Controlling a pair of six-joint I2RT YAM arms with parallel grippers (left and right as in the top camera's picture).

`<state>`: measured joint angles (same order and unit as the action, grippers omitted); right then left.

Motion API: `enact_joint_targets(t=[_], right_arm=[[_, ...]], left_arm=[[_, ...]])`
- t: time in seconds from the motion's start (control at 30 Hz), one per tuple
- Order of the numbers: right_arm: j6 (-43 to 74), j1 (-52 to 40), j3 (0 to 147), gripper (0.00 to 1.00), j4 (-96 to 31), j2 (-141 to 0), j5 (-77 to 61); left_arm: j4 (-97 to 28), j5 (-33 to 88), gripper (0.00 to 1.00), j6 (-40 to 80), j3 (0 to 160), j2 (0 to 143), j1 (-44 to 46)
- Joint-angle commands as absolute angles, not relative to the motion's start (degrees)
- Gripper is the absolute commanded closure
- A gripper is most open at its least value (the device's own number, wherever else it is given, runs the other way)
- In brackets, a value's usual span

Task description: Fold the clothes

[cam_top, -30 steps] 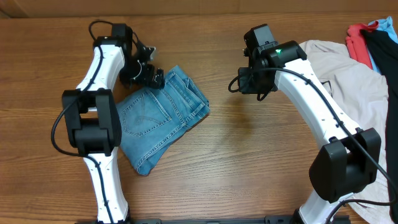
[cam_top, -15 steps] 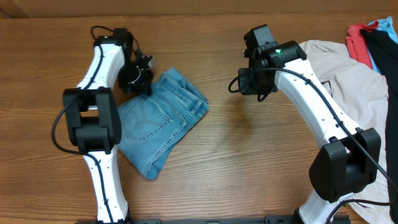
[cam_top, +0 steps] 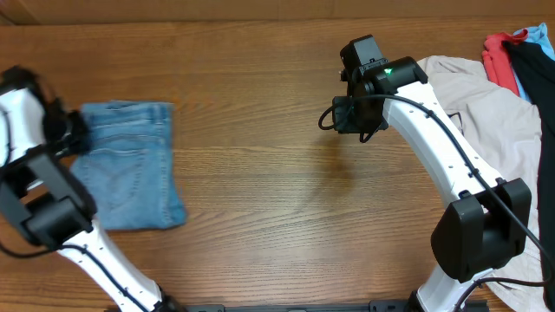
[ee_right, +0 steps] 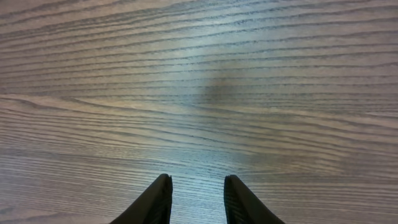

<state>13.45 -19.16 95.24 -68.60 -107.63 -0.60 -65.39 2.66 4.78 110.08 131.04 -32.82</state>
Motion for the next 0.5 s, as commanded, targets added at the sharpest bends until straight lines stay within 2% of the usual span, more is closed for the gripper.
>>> enact_joint_targets(t=[0.0, 0.23, 0.47], right_arm=[[13.8, -19.09, 95.98, 0.69, -68.53, -107.26, -0.05], [15.09, -19.09, 95.98, 0.69, -69.25, -107.26, -0.05], [15.07, -19.09, 95.98, 0.69, -69.65, -107.26, -0.05]], left_arm=[[-61.54, 3.01, 0.96, 6.31, 110.0, 128.62, -33.85], [-54.96, 1.21, 0.96, 6.24, 112.2, 128.64, -35.64], [-55.59, -2.37, 0.94, 4.91, 123.37, 128.64, -35.88]])
